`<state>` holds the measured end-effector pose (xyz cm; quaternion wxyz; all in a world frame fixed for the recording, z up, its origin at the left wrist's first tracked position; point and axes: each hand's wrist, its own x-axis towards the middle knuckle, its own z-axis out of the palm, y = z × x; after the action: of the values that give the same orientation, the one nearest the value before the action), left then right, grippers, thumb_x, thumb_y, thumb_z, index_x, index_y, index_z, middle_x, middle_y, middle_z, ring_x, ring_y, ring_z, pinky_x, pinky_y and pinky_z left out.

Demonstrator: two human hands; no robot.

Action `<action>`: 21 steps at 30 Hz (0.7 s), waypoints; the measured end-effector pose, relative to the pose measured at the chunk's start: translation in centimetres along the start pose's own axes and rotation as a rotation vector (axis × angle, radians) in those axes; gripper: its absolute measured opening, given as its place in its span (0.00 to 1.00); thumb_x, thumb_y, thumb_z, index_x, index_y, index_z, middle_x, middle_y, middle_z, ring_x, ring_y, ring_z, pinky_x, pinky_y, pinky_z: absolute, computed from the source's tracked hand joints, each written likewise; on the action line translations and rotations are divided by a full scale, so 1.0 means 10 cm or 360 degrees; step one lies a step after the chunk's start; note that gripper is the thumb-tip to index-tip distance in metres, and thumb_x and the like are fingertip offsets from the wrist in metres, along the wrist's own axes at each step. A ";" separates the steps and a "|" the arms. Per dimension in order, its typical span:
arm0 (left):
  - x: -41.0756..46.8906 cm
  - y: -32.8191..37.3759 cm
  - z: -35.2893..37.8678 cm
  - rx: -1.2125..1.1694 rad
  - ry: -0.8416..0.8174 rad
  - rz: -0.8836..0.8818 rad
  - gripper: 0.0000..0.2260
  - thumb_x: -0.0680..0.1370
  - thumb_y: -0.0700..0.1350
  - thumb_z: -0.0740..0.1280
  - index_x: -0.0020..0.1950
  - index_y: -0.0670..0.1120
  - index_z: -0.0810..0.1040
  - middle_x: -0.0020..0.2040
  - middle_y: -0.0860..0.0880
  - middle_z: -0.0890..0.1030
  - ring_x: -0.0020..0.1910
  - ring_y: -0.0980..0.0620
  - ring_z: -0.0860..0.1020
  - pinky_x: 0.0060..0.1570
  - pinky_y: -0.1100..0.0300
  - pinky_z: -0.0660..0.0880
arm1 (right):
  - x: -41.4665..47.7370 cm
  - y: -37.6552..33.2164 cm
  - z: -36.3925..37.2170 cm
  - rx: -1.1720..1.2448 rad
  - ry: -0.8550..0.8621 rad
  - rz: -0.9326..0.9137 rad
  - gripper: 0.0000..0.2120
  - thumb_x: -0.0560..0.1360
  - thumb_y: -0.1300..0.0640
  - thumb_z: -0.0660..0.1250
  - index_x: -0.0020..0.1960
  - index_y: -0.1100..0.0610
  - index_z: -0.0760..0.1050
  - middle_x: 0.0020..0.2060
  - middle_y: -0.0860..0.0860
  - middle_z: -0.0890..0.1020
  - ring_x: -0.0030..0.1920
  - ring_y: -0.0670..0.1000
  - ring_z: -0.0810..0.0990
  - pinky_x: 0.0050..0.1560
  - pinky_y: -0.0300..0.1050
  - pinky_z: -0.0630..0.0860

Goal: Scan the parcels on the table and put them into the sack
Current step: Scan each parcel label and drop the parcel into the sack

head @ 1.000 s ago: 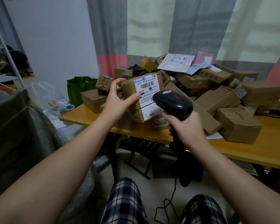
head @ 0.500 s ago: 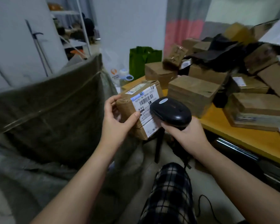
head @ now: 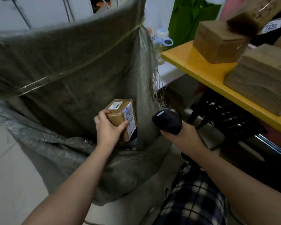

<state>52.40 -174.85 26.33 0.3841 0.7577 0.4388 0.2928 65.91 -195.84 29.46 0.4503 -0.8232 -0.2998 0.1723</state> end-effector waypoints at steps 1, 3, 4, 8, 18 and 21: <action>0.07 -0.04 0.10 0.0018 -0.0045 -0.0032 0.32 0.64 0.48 0.80 0.62 0.47 0.67 0.63 0.43 0.67 0.61 0.43 0.72 0.63 0.54 0.69 | 0.04 0.04 0.03 -0.0010 0.0003 0.0014 0.10 0.68 0.47 0.75 0.41 0.42 0.74 0.39 0.44 0.82 0.40 0.39 0.78 0.43 0.46 0.78; 0.22 -0.10 0.28 0.0080 -0.0128 -0.0028 0.32 0.64 0.49 0.80 0.62 0.46 0.68 0.64 0.44 0.67 0.61 0.43 0.72 0.63 0.52 0.69 | 0.12 0.11 0.07 -0.0022 0.0013 0.0038 0.09 0.67 0.45 0.74 0.40 0.41 0.74 0.37 0.42 0.82 0.39 0.39 0.79 0.39 0.42 0.77; 0.28 -0.13 0.37 0.0147 -0.0169 -0.0005 0.32 0.65 0.48 0.80 0.63 0.46 0.68 0.64 0.44 0.67 0.61 0.42 0.72 0.63 0.51 0.69 | 0.16 0.14 0.08 -0.0029 0.0018 0.0052 0.09 0.66 0.43 0.74 0.40 0.40 0.74 0.35 0.41 0.82 0.38 0.38 0.79 0.37 0.41 0.76; 0.44 -0.24 0.60 0.0466 -0.0366 0.0026 0.31 0.70 0.46 0.76 0.67 0.43 0.65 0.67 0.42 0.66 0.64 0.39 0.70 0.62 0.46 0.69 | 0.28 0.22 0.12 -0.0042 0.0018 0.0095 0.09 0.65 0.42 0.73 0.40 0.38 0.74 0.33 0.39 0.80 0.36 0.38 0.79 0.35 0.39 0.74; 0.06 0.26 0.43 0.0505 -0.0387 0.0522 0.21 0.76 0.47 0.69 0.66 0.44 0.70 0.64 0.44 0.69 0.64 0.43 0.68 0.62 0.50 0.69 | 0.18 0.23 -0.07 0.0011 0.0139 0.0115 0.09 0.70 0.47 0.74 0.44 0.44 0.74 0.33 0.42 0.79 0.37 0.46 0.79 0.38 0.42 0.73; -0.18 0.64 0.44 0.0423 -0.0417 0.0700 0.19 0.76 0.47 0.68 0.65 0.46 0.70 0.63 0.47 0.70 0.63 0.46 0.68 0.60 0.53 0.69 | 0.00 0.17 -0.33 0.0094 0.0327 0.0130 0.12 0.69 0.47 0.74 0.49 0.48 0.75 0.35 0.43 0.79 0.39 0.48 0.79 0.40 0.41 0.73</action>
<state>57.82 -179.90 29.13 0.2622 0.9098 0.2449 0.2086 68.28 -198.68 29.83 0.4955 -0.8343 -0.2131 0.1139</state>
